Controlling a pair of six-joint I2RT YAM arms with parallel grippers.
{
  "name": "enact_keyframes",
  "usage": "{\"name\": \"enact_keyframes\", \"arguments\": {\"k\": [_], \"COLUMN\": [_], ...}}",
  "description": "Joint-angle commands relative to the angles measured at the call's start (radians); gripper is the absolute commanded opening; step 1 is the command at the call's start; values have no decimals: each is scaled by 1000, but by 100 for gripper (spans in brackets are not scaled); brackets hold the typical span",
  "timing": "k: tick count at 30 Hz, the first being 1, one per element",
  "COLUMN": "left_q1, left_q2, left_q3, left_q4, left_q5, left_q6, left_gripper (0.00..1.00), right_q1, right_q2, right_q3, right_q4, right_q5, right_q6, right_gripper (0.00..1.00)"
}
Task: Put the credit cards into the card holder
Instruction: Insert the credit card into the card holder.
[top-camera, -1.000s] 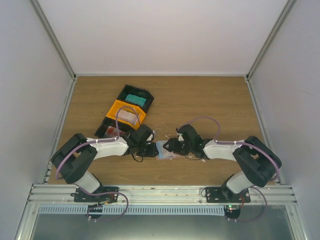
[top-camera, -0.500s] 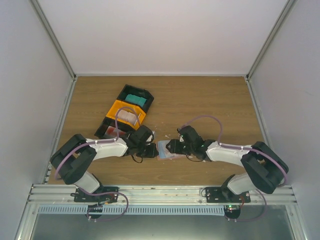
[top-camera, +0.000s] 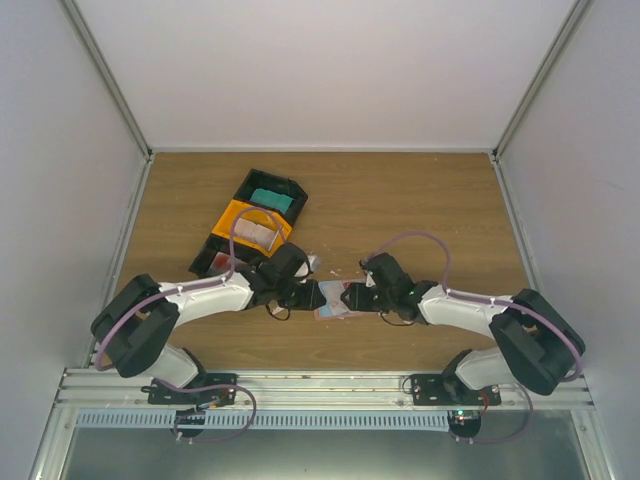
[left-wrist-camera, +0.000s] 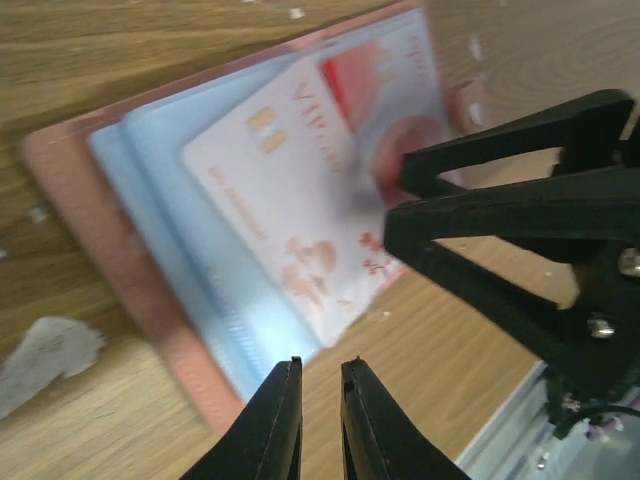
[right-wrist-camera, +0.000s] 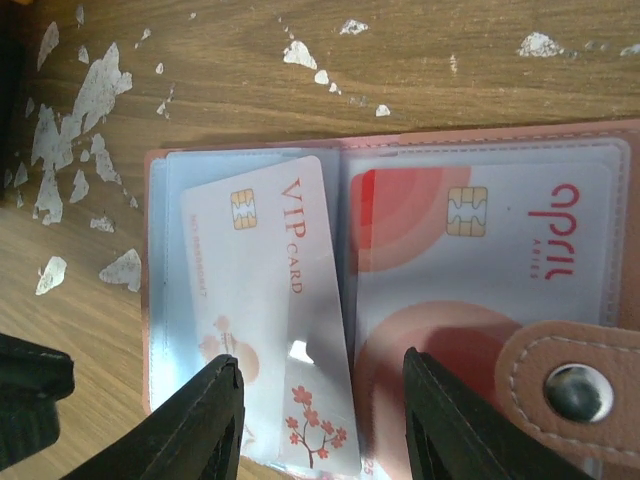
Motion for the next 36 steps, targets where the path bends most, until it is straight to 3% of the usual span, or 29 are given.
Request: {"name": "enact_keyframes", "arguments": {"k": [1,6,15,23,31,36], "left_q1": [-15,-18,-19,-19,-19,-19], "left_q2": [37,136,227,224,191,138], "left_q3": [41,86,137,113,107,95], "left_q4": [75,77,-36,-63,-43,-20], "left_q5": [76,42,-63,-96,-69,-55], "left_q6": [-5,-8,22,21,26,8], "left_gripper": [16,13,10,10,10,14], "right_q1": [-19,-43,-86,-96,-97,-98], "right_q2": [-15,-16,11,66,84,82], "right_q3": [-23,-65,-93,-96,-122,-159], "right_q4": [-2,60,122,176,242,283], "right_q5": [-44,-111,-215,-294,-259,-237], "right_q6": [-27,-42,-82,-99,-47,4], "right_gripper": [45,35,29,21,2,0]}}
